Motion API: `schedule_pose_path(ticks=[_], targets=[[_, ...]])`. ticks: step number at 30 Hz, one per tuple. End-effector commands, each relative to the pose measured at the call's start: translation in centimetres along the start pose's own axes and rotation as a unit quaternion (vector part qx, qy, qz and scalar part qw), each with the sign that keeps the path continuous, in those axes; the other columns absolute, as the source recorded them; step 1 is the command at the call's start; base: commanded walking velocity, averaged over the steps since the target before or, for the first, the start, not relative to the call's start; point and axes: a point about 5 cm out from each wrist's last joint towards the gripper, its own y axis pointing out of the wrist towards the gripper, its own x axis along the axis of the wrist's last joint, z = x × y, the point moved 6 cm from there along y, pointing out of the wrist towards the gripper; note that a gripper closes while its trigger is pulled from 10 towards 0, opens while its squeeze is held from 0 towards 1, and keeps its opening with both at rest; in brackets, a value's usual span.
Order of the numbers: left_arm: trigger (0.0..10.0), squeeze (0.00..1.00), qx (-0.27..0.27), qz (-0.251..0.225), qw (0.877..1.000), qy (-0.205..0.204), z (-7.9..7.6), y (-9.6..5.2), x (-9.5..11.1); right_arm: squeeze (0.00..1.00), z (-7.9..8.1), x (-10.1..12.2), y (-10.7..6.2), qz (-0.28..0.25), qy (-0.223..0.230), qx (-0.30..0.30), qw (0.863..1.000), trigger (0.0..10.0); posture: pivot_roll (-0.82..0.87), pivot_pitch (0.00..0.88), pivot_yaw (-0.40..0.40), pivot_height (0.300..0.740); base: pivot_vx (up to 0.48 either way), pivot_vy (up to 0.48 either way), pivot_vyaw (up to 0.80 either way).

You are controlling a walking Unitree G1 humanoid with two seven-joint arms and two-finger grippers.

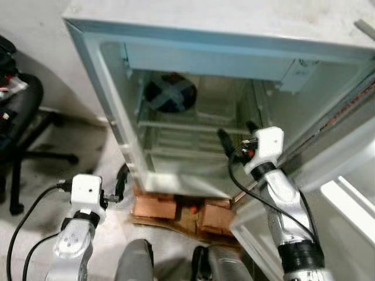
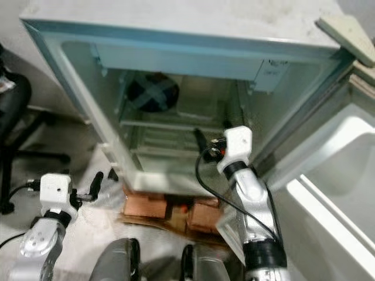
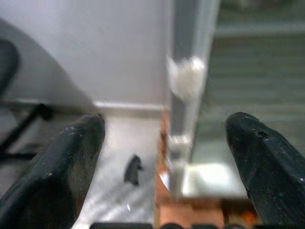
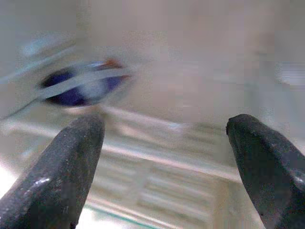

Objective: Restocking fridge

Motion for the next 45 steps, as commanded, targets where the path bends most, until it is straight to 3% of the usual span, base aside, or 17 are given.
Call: schedule_pose_path(ticks=[1, 5, 8, 11, 15, 18, 23, 35, 45], targets=[[10.0, 0.0, 0.008, -0.003, 1.0, -0.007, 0.1, 0.4, 0.0, 0.0, -2.2, -0.5, -1.1, 0.009, 0.015, -0.062, 0.998, 10.0, 0.07, 0.035, -0.02, 0.74, 0.0, 0.0, 0.0], [10.0, 0.0, -0.015, -0.008, 1.0, -0.01, -1.4, 1.5, 0.3, 0.0, -1.9, -1.4, -1.9, 0.023, 0.029, -0.071, 0.997, 10.0, 0.03, 0.0, 0.005, 0.74, 0.0, 0.0, 0.0], [10.0, 0.0, -0.037, -0.011, 0.999, -0.009, -2.6, 2.3, 0.4, 0.0, -1.8, -2.2, -2.5, 0.042, 0.013, -0.071, 0.996, 10.0, 0.01, 0.0, 0.012, 0.74, 0.0, 0.0, 0.0], [10.0, 0.0, -0.037, -0.015, 0.999, -0.009, -2.7, 3.1, 0.5, 0.0, -3.3, -3.0, -3.2, 0.057, -0.002, -0.114, 0.992, 10.0, 0.0, 0.0, 0.018, 0.74, 0.0, 0.0, 0.0], [10.0, 0.0, -0.037, -0.017, 0.999, -0.01, -2.7, 3.5, 0.5, 0.0, -3.5, -3.4, -3.6, 0.059, 0.007, -0.12, 0.991, 10.0, -0.01, 0.0, 0.023, 0.74, -0.078, 0.0, 0.0], [10.0, 0.0, -0.042, -0.018, 0.999, -0.008, -2.9, 3.6, 0.4, 0.0, -3.2, -3.8, -3.5, 0.07, -0.001, -0.12, 0.99, 10.0, -0.01, 0.0, 0.021, 0.74, -0.107, 0.0, 0.0], [10.0, 0.0, -0.04, -0.017, 0.999, -0.01, -2.9, 3.5, 0.1, 0.0, -2.2, -3.6, -3.3, 0.067, 0.035, -0.088, 0.993, 10.0, 0.0, 0.0, 0.016, 0.74, -0.282, 0.0, 0.0], [10.0, 0.0, -0.042, -0.011, 0.999, -0.011, -3.2, 3.0, -0.6, 0.0, -2.2, -3.7, -3.1, 0.071, 0.041, -0.074, 0.994, 10.0, 0.0, 0.0, 0.008, 0.74, -0.196, 0.0, 0.0], [10.0, 0.0, -0.045, -0.011, 0.999, -0.008, -3.3, 3.1, -0.7, 0.0, 0.4, -4.2, -3.4, 0.084, 0.082, 0.007, 0.993, 10.0, -0.01, 0.0, 0.013, 0.74, -0.375, 0.0, 0.0]])
